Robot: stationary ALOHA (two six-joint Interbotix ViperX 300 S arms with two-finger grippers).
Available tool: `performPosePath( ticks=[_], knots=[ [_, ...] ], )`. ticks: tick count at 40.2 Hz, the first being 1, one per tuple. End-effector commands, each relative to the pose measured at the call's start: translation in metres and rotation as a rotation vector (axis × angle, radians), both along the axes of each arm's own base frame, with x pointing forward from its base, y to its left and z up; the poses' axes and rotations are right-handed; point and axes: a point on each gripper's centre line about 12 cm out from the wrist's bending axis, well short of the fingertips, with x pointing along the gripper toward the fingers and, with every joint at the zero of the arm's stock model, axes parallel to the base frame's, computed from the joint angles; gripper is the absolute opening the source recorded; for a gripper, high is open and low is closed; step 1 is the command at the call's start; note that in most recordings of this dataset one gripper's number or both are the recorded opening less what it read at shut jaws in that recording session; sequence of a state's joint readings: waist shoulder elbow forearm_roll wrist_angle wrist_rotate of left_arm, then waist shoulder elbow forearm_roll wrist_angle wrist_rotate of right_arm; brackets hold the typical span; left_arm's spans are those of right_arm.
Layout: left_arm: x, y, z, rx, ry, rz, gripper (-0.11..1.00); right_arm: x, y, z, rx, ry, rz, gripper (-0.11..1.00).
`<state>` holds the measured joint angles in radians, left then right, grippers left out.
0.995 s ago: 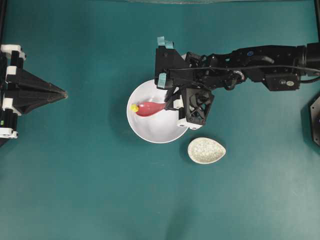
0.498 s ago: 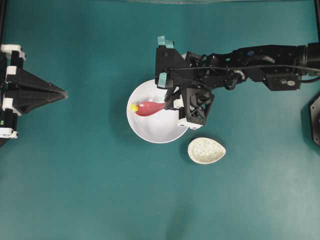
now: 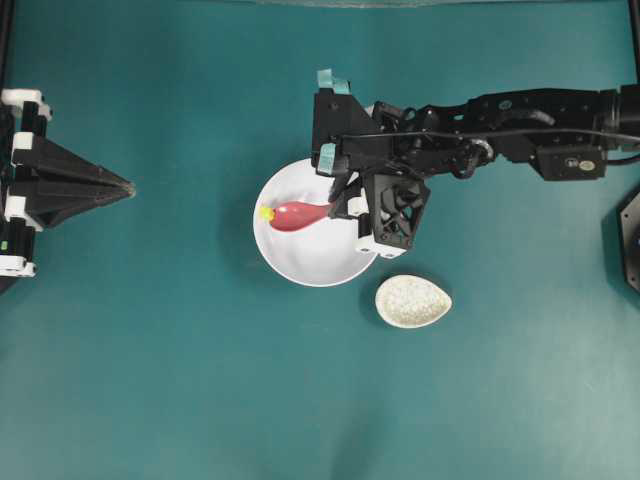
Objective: Scoop the yellow hexagonal prism block from the bowl with a spoon using the right arm.
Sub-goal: 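Push the spoon bowl under the yellow block along the bowl floor, then raise the spoon with the yellow block and pull it rightward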
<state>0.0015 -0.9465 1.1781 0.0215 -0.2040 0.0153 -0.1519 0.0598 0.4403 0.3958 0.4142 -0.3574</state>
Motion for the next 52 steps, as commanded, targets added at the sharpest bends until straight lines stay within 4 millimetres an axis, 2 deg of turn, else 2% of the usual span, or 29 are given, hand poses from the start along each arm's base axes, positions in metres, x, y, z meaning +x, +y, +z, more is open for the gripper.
performPosePath(
  ticks=[1,9,35,52],
  knots=[
    [0.002,0.000,0.005,0.005,-0.012,-0.001,0.06,0.003,-0.001,0.020,-0.012,-0.057,-0.001,0.24],
    [0.002,0.000,0.005,0.005,-0.012,-0.001,0.06,0.002,0.000,0.018,-0.014,-0.057,-0.003,0.24],
    [0.002,0.000,0.006,0.005,-0.014,-0.001,0.06,-0.009,0.005,-0.008,-0.065,-0.124,-0.040,0.24],
    [0.002,0.000,0.006,0.005,-0.014,-0.001,0.06,-0.015,0.012,-0.015,-0.103,-0.198,-0.056,0.24]
  ],
)
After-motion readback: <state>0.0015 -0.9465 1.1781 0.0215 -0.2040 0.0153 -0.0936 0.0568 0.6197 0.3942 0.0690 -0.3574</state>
